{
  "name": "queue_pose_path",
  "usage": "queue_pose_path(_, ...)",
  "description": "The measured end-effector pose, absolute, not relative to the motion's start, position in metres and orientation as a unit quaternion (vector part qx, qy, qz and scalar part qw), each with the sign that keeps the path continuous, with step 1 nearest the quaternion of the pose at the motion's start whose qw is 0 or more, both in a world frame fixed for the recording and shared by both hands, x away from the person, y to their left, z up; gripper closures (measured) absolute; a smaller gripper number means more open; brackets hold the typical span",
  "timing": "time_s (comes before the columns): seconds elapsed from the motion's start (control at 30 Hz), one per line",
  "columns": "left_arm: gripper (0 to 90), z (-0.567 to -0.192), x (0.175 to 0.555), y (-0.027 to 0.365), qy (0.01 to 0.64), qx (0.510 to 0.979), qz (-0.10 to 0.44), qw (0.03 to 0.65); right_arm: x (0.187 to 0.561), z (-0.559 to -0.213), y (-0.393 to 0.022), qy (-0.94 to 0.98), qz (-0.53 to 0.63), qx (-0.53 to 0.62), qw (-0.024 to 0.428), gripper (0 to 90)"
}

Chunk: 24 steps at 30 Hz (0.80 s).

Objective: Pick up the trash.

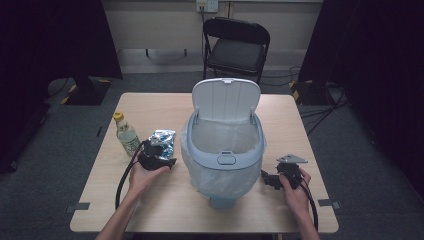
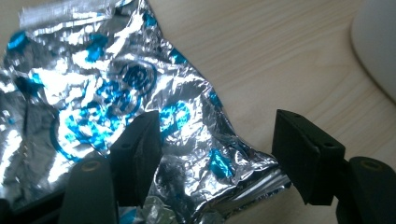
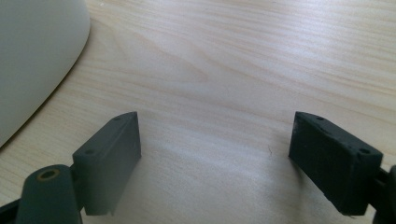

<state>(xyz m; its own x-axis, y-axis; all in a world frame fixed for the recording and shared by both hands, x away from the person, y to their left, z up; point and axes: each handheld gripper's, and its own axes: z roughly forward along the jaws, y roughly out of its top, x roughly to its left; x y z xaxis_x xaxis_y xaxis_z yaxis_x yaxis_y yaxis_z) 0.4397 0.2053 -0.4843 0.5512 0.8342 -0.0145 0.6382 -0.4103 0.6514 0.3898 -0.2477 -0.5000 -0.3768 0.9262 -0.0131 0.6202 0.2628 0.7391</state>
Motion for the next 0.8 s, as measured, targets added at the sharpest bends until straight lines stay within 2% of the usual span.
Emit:
queue_pose_path(0.13,36.1,-0.488,0.439,0.205,0.446,0.822,0.169,0.311,0.390,-0.500,-0.248,0.761,0.332,0.508,0.231,15.6)
queue_pose_path(0.17,38.8,-0.487,0.440,0.207,0.442,0.824,0.167,0.314,0.390,-0.500,-0.248,0.761,0.332,0.508,0.231,15.6)
queue_pose_path(0.23,50.2,-0.486,0.441,0.210,0.444,0.823,0.170,0.310,0.390,-0.500,-0.248,0.761,0.332,0.508,0.231,15.6)
queue_pose_path(0.27,50.2,-0.486,0.441,0.211,0.453,0.816,0.173,0.314,0.390,-0.500,-0.248,0.761,0.332,0.508,0.231,15.6)
queue_pose_path(0.3,54.5,-0.487,0.441,0.213,0.456,0.814,0.170,0.317,0.390,-0.500,-0.248,0.761,0.332,0.508,0.231,15.6)
queue_pose_path(0.5,57.1,-0.486,0.442,0.215,0.450,0.819,0.171,0.311,0.390,-0.500,-0.248,0.761,0.332,0.508,0.231,15.6)
queue_pose_path(0.6,61.4,-0.487,0.442,0.216,0.461,0.808,0.169,0.325,0.390,-0.500,-0.248,0.761,0.332,0.508,0.231,15.6)
queue_pose_path(0.63,65.7,-0.487,0.442,0.218,0.462,0.806,0.170,0.328,0.390,-0.500,-0.248,0.761,0.332,0.508,0.231,15.6)
queue_pose_path(0.73,67.8,-0.488,0.442,0.218,0.465,0.804,0.173,0.327,0.390,-0.500,-0.248,0.760,0.332,0.508,0.231,15.6)
queue_pose_path(0.8,74.4,-0.488,0.442,0.216,0.467,0.802,0.175,0.328,0.390,-0.500,-0.248,0.761,0.332,0.508,0.231,15.6)
